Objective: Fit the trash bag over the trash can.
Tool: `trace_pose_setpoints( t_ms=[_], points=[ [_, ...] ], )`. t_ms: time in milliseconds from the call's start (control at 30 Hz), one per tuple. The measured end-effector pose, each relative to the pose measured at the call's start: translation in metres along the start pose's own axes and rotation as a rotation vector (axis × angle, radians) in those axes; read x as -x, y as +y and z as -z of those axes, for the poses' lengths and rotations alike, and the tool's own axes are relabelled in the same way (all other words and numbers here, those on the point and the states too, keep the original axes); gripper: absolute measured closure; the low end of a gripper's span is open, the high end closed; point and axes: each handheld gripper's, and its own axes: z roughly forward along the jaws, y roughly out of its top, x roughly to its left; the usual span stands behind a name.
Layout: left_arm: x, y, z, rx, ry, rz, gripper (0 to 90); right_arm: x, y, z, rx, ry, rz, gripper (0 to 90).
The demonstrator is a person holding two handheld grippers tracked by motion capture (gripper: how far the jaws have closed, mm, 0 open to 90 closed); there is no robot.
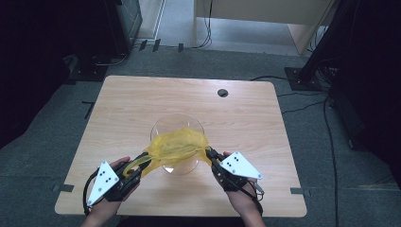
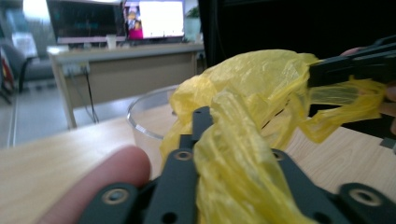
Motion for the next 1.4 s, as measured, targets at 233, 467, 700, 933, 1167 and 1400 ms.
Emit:
trace_pose_setpoints(
  t_ms=[233,467,700,933,1167,1400],
  points=[
    [-0.025,-0.002,-0.019,-0.146,0.028,0.165,88.5,0.008,0.002,-0.018,-0.086,0.006,-0.03,89.6],
    [-0.05,0.005,-0.042,-0.186,0.05,0.258,86.1,0.019,0.009,-0.041,-0.115,-0.013,-0.029,89.6],
    [-0.07,0.004,-0.061,-0.205,0.085,0.313,85.2,0.029,0.011,-0.059,-0.131,-0.055,-0.028,89.6],
    [-0.082,0.007,-0.081,-0.218,0.11,0.291,81.8,0.042,0.013,-0.075,-0.148,-0.075,-0.035,89.6],
    [-0.085,-0.001,-0.104,-0.24,0.128,0.306,87.7,0.052,0.01,-0.09,-0.165,-0.071,-0.062,90.0],
    [-0.079,-0.004,-0.113,-0.24,0.161,0.251,90.0,0.054,-0.002,-0.103,-0.162,-0.101,-0.039,90.0]
  ],
)
